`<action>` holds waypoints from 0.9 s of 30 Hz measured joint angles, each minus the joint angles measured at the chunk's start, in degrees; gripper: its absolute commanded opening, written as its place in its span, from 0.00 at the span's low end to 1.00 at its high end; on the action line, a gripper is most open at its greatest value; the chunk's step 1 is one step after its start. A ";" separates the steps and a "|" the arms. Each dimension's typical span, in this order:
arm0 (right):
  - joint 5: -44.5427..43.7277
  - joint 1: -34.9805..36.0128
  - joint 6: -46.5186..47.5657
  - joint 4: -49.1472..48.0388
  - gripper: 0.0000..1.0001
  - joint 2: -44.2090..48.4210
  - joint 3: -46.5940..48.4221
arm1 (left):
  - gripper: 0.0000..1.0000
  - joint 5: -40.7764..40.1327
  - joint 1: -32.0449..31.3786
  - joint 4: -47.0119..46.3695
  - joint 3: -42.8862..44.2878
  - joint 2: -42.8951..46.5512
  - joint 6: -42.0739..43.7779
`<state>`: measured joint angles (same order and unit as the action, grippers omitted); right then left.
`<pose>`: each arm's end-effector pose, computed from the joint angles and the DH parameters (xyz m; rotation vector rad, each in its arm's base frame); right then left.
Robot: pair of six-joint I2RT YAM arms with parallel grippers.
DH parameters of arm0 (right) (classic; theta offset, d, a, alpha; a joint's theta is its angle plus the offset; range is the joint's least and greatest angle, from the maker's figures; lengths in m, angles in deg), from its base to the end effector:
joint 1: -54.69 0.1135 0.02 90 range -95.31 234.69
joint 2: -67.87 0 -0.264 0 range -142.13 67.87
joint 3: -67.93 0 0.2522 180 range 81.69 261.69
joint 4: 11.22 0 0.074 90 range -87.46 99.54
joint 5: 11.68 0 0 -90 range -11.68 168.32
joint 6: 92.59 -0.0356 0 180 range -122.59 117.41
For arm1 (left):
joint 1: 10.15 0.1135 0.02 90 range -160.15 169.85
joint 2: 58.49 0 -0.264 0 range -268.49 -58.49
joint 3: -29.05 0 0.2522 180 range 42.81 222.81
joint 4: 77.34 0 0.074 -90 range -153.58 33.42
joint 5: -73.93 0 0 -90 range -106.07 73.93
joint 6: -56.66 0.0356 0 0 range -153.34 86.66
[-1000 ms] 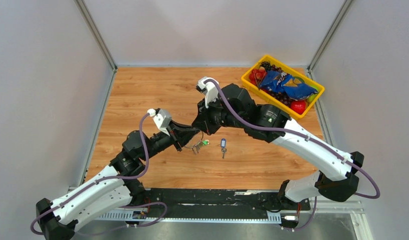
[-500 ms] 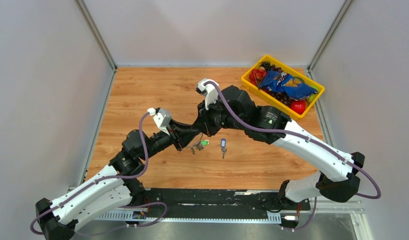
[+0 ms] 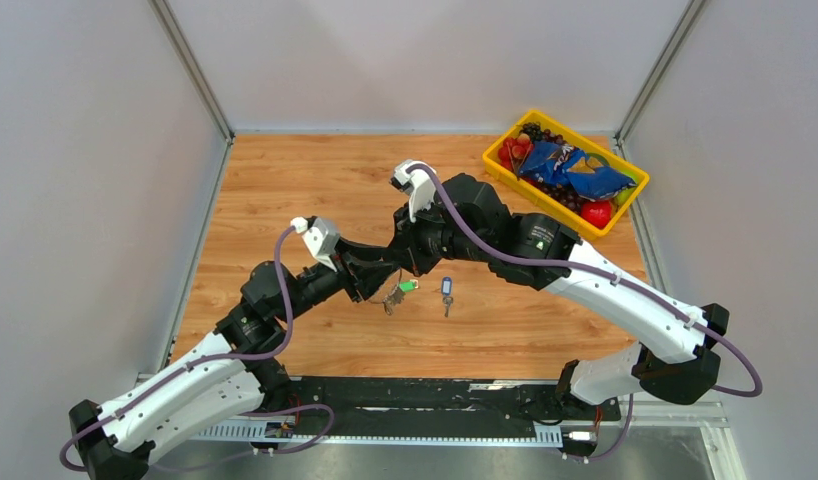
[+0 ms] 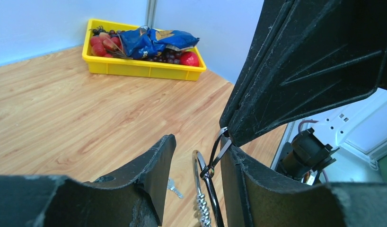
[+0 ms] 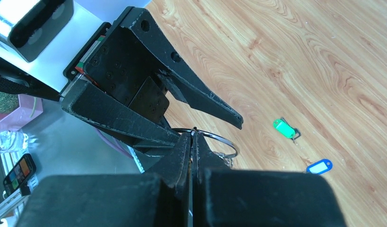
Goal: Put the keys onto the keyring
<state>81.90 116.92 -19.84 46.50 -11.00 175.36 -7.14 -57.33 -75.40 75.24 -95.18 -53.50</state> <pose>0.1314 0.2543 0.4397 -0.8826 2.0258 0.8824 0.1083 -0.1250 0.3272 0.4887 1.4517 -1.0647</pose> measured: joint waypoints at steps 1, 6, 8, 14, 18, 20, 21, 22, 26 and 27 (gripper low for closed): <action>-0.02 0.00 -0.42 0.00 0.00 0.00 0.00 | 0.50 -0.02 0.00 0.04 0.00 0.09 0.00; -0.26 0.00 -2.69 0.02 0.00 -0.17 0.22 | 0.51 -0.42 0.00 0.28 0.00 0.61 0.15; -0.68 0.00 -3.85 0.11 0.00 -0.61 0.63 | 0.51 -0.90 0.00 0.46 0.00 0.79 0.35; -2.29 0.09 -6.78 0.57 0.00 -1.70 1.90 | 0.51 -2.25 0.00 0.35 -0.17 1.62 1.99; -3.63 0.28 -8.48 2.27 0.00 -3.21 3.21 | 0.51 -2.40 0.00 -1.75 -1.62 3.54 3.87; -4.46 0.33 -9.03 3.30 0.00 -4.09 3.98 | 0.51 -2.38 0.00 -3.04 -2.80 4.50 4.79; -4.90 0.33 -9.27 3.82 0.00 -4.52 4.33 | 0.51 -2.38 0.00 -3.85 -3.43 4.98 5.31; -5.25 0.33 -9.51 4.39 0.00 -5.01 4.68 | 0.51 -2.25 0.00 -4.46 -3.98 5.38 5.86; -6.29 0.33 -10.03 6.27 0.00 -6.14 5.73 | 0.51 -1.03 0.00 -6.08 -5.09 6.19 8.04; -6.49 0.33 -10.14 6.56 0.00 -6.29 5.97 | 0.51 -0.66 0.00 -6.45 -5.16 6.21 8.57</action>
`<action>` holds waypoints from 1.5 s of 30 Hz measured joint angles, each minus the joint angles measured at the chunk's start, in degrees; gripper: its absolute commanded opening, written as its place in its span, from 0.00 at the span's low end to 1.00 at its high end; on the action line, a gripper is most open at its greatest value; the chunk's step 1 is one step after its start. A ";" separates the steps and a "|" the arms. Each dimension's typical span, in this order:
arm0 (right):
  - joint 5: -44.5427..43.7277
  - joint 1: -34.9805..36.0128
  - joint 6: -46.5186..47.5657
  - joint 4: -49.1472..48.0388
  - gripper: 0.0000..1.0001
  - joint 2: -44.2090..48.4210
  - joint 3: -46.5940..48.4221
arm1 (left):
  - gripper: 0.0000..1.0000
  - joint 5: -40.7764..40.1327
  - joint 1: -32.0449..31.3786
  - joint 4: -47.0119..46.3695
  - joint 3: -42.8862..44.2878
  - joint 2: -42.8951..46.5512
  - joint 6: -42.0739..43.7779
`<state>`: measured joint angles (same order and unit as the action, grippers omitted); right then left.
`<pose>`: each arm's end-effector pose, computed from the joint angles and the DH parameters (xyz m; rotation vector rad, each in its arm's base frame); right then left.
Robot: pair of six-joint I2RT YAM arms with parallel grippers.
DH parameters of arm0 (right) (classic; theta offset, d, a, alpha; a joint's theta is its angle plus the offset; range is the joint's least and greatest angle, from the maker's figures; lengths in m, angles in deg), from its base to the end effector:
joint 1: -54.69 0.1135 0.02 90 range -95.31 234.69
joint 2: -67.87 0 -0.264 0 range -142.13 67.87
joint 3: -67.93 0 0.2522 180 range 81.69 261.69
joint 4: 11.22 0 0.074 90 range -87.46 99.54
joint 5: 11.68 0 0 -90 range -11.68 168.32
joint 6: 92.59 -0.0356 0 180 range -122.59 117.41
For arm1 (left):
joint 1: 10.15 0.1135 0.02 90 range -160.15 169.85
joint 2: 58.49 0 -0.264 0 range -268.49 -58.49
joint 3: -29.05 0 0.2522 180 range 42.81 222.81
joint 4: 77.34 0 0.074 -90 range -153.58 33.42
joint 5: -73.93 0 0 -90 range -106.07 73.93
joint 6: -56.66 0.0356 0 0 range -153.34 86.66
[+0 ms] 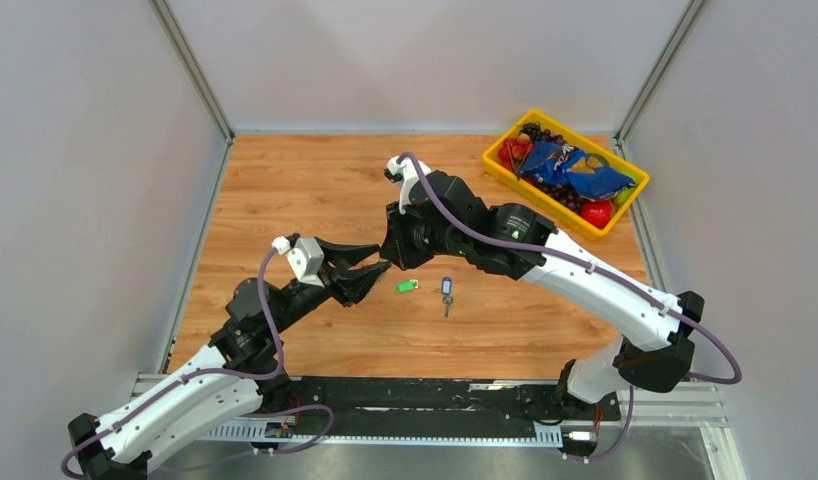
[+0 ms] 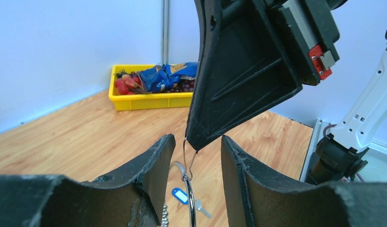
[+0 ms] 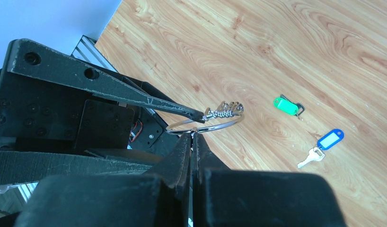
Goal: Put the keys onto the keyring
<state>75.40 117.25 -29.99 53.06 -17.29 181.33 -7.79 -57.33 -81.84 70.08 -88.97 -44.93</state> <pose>0.1438 0.2729 0.4314 -0.6727 2.2230 0.7938 0.0954 -0.1105 0.3219 0.5413 1.2637 -0.9623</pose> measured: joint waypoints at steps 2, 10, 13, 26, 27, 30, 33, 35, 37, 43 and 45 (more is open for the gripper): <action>-0.33 0.00 -0.11 0.22 0.00 -0.09 0.33 | 0.51 0.59 0.00 -0.66 -0.20 0.00 0.81; -1.22 0.00 -0.63 0.76 0.00 -0.33 2.47 | 0.51 0.39 0.00 -0.83 -2.32 0.72 3.82; -1.33 0.00 -0.63 1.14 0.00 -0.76 3.39 | 0.51 -0.04 0.00 -0.87 -2.73 1.22 4.59; -1.05 0.00 -0.63 1.97 0.00 -1.11 3.54 | 0.49 -1.33 0.00 -3.85 -3.32 1.33 5.99; -0.98 0.00 -0.63 2.08 0.00 -1.11 3.54 | 0.49 -1.33 0.00 -4.15 -3.32 1.09 5.99; -0.63 0.00 -0.66 2.16 0.00 -1.11 3.54 | 0.49 -1.29 0.00 -4.79 -3.32 0.37 6.01; -0.44 0.00 -0.63 2.16 0.00 -1.11 3.54 | 0.49 -1.22 0.00 -5.25 -3.34 -0.31 6.01; -0.33 0.00 -0.63 2.16 0.00 -1.11 3.56 | 0.47 -1.09 0.00 -5.31 -3.34 -0.59 5.99; -0.13 0.00 -0.63 2.16 0.00 -1.11 3.58 | 0.45 -1.05 0.00 -5.38 -3.34 -0.79 6.01; 0.46 0.02 -0.66 2.14 0.00 -1.11 3.61 | 0.33 -0.94 0.00 -5.46 -3.34 -0.83 6.08; 0.57 0.02 -0.63 2.14 0.00 -1.11 3.61 | 0.18 -0.81 0.00 -5.62 -3.34 -0.87 6.12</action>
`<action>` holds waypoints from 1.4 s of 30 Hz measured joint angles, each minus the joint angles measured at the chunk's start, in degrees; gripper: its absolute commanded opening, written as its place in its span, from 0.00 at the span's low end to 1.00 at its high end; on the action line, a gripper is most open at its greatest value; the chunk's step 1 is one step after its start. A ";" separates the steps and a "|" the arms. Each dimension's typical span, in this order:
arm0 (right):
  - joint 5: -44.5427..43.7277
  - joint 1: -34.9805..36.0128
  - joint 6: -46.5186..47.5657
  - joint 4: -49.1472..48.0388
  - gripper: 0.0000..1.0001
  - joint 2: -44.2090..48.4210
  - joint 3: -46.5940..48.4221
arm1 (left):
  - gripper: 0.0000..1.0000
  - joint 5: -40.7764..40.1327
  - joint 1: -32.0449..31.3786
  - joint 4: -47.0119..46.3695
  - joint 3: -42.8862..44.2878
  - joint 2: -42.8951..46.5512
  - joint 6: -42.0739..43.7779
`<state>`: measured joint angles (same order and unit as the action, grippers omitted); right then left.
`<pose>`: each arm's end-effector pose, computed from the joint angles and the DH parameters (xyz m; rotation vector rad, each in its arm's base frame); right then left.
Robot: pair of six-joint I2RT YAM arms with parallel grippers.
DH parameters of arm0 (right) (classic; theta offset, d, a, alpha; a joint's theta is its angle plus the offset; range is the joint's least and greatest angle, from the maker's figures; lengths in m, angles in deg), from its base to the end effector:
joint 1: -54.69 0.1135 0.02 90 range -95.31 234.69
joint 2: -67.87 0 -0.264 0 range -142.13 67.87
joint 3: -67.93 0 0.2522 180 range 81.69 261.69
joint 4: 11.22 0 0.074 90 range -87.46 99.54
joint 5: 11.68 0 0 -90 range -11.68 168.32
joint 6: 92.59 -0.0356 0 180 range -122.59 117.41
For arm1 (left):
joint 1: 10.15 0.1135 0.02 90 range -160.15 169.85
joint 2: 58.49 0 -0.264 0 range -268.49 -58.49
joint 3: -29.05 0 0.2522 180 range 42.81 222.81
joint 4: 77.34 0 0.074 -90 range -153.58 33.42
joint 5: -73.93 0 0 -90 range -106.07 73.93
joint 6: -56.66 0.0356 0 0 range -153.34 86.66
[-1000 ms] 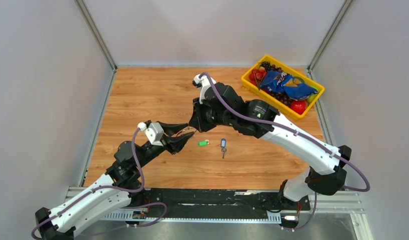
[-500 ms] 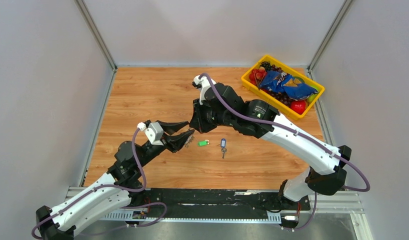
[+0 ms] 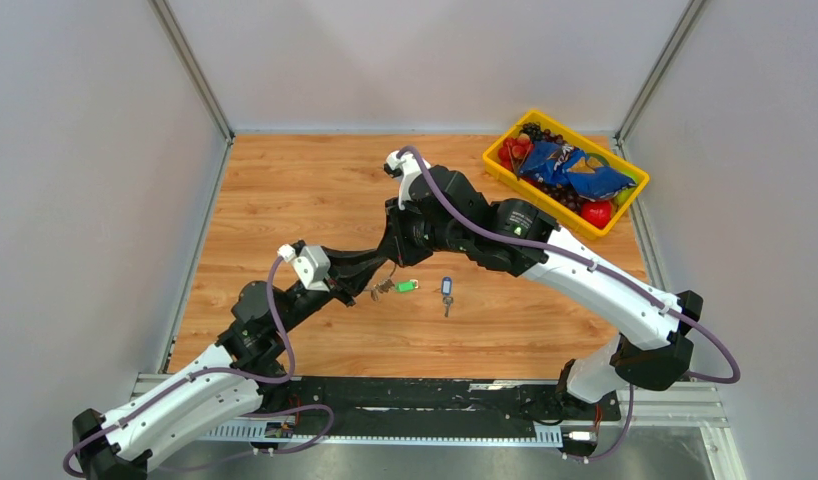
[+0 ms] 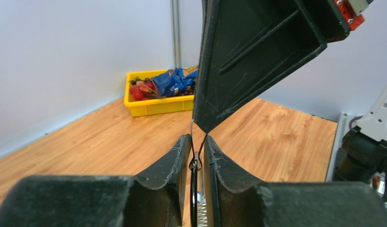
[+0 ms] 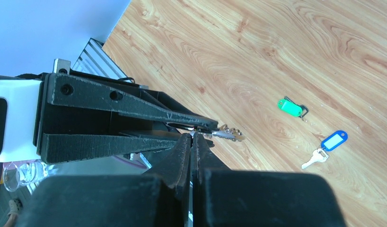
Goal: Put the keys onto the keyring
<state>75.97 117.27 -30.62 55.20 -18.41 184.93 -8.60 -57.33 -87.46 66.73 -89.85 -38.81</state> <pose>0.1434 0.2733 0.4418 -0.6663 2.2250 0.8131 0.0986 -0.1132 0.3096 0.5826 1.2028 -0.8677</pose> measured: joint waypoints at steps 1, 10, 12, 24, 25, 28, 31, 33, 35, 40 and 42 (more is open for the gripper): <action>-0.02 0.00 0.00 -0.11 0.00 0.00 0.00 | 0.06 0.39 0.00 -0.04 0.00 -0.04 0.04; -0.81 -0.04 0.00 0.55 0.00 0.00 0.00 | 0.01 1.22 -0.02 -0.81 0.15 -1.81 -0.15; -0.83 -0.04 0.02 0.46 0.00 0.00 0.00 | 0.01 1.01 -0.04 -0.61 0.26 -1.73 -0.31; -0.79 -0.04 0.07 -0.42 0.00 0.00 0.00 | 0.17 0.15 -0.04 3.10 2.10 -1.18 -1.03; -0.79 -0.04 0.07 -0.44 0.00 0.00 0.00 | 0.19 0.15 -0.04 3.10 2.10 -1.16 -1.07; -0.72 -0.02 0.07 -0.50 0.00 0.00 0.00 | 0.26 0.11 -0.04 3.23 2.10 -1.05 -1.20; -0.28 0.02 0.04 -0.68 0.00 0.00 0.00 | 0.33 -0.20 -0.04 3.61 2.10 -1.01 -1.25; 0.02 0.22 0.04 -0.76 0.00 0.00 0.11 | 0.35 -0.42 -0.02 4.13 2.10 -1.01 -1.20; 0.31 0.39 0.04 -0.87 0.00 0.00 0.22 | 0.36 -0.55 0.00 4.74 2.10 -1.01 -1.25; 0.55 0.76 0.04 -1.09 0.00 0.00 0.33 | 0.36 -0.98 0.00 5.33 2.10 -0.57 -1.25; 0.68 0.76 0.04 -1.14 0.00 0.00 0.33 | 0.35 -1.03 0.00 5.38 2.10 -0.24 -1.25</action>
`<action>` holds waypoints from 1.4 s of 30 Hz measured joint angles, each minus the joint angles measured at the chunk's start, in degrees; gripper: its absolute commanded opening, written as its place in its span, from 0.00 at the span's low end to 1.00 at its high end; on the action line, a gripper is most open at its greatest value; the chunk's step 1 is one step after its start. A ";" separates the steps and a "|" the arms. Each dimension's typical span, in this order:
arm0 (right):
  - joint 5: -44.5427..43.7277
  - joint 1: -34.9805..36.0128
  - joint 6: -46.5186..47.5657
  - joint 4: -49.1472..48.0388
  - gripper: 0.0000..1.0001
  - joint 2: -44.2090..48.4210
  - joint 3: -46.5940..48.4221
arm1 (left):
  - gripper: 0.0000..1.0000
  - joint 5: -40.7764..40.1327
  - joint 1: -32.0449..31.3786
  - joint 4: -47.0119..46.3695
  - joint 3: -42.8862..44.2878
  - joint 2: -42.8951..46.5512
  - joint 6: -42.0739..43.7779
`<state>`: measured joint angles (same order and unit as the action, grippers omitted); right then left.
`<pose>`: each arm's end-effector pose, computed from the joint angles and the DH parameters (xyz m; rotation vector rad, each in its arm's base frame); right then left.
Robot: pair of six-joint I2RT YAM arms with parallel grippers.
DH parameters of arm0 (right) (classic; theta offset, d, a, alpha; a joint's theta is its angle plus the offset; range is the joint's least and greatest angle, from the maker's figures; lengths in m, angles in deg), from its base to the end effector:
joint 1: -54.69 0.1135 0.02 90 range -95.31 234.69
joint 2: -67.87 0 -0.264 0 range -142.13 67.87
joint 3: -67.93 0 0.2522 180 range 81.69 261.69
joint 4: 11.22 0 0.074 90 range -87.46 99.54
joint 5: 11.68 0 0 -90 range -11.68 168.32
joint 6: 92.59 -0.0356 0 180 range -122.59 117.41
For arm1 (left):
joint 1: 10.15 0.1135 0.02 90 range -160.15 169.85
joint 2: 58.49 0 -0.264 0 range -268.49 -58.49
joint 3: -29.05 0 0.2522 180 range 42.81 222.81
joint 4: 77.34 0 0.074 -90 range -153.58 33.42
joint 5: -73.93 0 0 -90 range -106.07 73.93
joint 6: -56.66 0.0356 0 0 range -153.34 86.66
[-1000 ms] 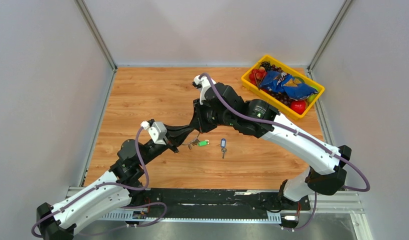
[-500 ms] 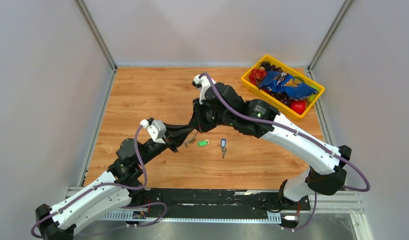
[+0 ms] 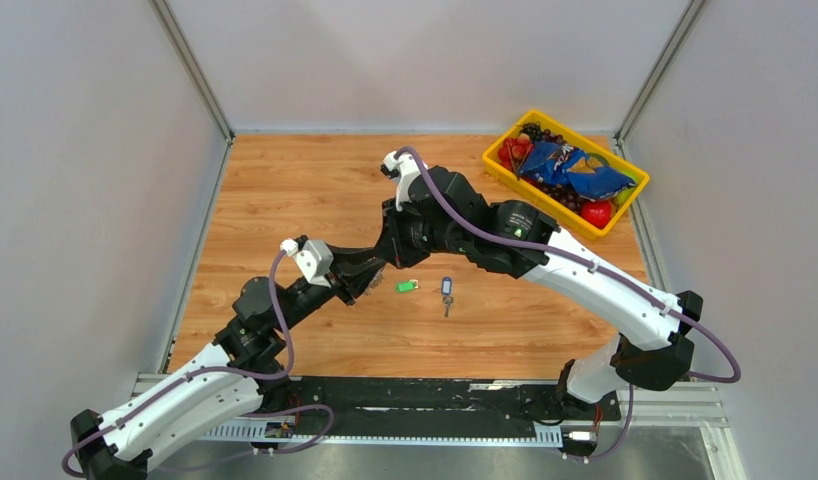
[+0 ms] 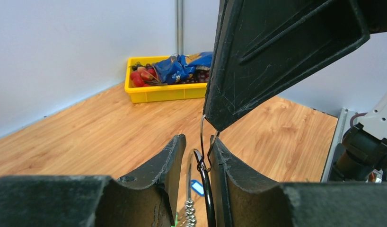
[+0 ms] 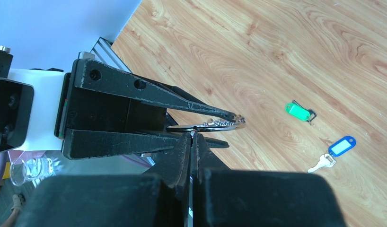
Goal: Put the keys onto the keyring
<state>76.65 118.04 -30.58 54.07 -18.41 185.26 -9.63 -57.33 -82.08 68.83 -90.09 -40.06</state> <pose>0.1398 0.2762 0.4454 -0.6831 2.2015 0.8488 0.1000 -0.1138 0.3122 0.5754 1.2762 -0.8645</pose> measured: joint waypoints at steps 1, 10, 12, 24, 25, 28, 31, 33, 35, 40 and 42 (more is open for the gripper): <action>0.02 0.00 0.00 -0.04 0.00 0.00 0.00 | 0.35 -0.02 0.00 0.00 0.00 0.17 0.00; 0.02 0.09 0.00 -1.38 0.00 0.00 0.00 | 0.01 0.09 -0.07 -0.22 0.00 1.07 -0.94; -0.09 0.13 0.00 -1.40 0.00 0.00 0.00 | 0.00 0.13 -0.07 -0.42 0.00 0.87 -1.29; -0.90 0.22 0.04 -2.49 0.06 1.20 -1.73 | 0.00 0.07 -0.11 -1.18 0.04 0.04 -3.93; -0.92 0.24 0.04 -2.71 0.15 1.31 -1.90 | 0.00 -0.09 -0.11 -1.01 0.09 0.22 -4.07; -1.11 0.37 0.13 -2.89 0.32 1.77 -2.51 | 0.00 -1.22 -0.09 -0.35 0.11 0.83 -4.11; -1.81 0.50 0.37 -2.71 0.43 2.97 -3.23 | 0.00 -3.56 0.07 0.68 0.26 1.57 -4.09; -2.40 0.37 0.63 -2.73 0.48 4.37 -4.20 | 0.00 -4.63 0.07 1.20 0.28 2.05 -4.07; -3.02 -0.15 0.72 -2.75 0.50 6.05 -5.49 | 0.00 -5.97 0.07 2.10 0.31 2.71 -4.04; -4.94 -2.89 1.07 -2.99 0.55 10.49 -11.32 | 0.00 -9.44 0.07 4.52 0.31 4.28 -3.80; -5.81 -4.09 1.16 -3.45 0.55 11.61 -14.73 | 0.00 -10.56 0.07 5.09 0.31 4.59 -3.74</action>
<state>70.84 113.95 -29.42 50.61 -6.80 170.53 -20.19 -57.26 -76.99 69.14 -85.50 -43.79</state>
